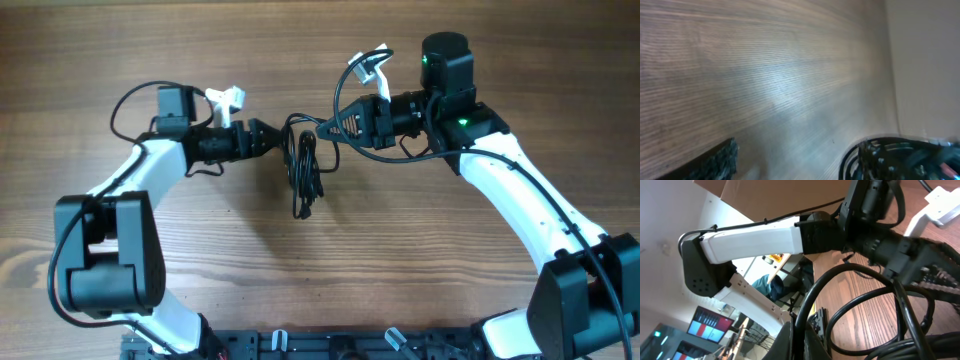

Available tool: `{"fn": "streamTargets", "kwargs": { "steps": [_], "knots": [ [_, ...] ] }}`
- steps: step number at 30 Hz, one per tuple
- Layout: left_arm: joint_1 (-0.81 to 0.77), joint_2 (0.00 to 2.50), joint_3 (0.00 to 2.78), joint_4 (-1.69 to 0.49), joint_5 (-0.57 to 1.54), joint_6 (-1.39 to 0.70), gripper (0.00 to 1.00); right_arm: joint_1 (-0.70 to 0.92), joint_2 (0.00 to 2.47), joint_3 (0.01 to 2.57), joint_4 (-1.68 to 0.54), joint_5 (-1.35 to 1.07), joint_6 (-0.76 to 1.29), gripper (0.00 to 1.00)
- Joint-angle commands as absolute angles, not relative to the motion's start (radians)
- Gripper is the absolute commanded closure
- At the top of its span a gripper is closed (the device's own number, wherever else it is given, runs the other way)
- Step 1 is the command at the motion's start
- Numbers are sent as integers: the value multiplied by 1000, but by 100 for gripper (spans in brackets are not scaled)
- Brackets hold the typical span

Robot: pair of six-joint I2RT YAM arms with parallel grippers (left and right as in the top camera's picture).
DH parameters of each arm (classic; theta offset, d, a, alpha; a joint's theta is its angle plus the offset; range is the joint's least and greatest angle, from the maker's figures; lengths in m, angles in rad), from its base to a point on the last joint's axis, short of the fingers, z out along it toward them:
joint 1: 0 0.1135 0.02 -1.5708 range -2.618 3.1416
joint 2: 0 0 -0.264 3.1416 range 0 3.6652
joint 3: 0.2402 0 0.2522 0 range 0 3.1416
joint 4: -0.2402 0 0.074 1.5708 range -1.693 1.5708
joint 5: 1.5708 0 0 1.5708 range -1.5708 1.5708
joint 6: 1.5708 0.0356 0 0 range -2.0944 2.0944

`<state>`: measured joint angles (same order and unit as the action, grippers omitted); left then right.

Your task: Untangle cables

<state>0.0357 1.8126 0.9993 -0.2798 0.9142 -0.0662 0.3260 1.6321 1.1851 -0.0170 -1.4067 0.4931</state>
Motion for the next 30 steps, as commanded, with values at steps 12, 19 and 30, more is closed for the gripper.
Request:
{"fn": "streamTargets", "kwargs": {
  "steps": [12, 19, 30],
  "knots": [
    [-57, 1820, 995, -316, 1296, 279, 11, 327, 1614, 1202, -8, -1461, 523, 96],
    [-69, 1820, 995, -316, 1312, 281, 15, 328, 1614, 1203, -8, -1461, 524, 96],
    [0, 1820, 995, -434, 1271, 361, 0, 328, 1614, 1202, -8, -1476, 527, 95]
  ]
}}
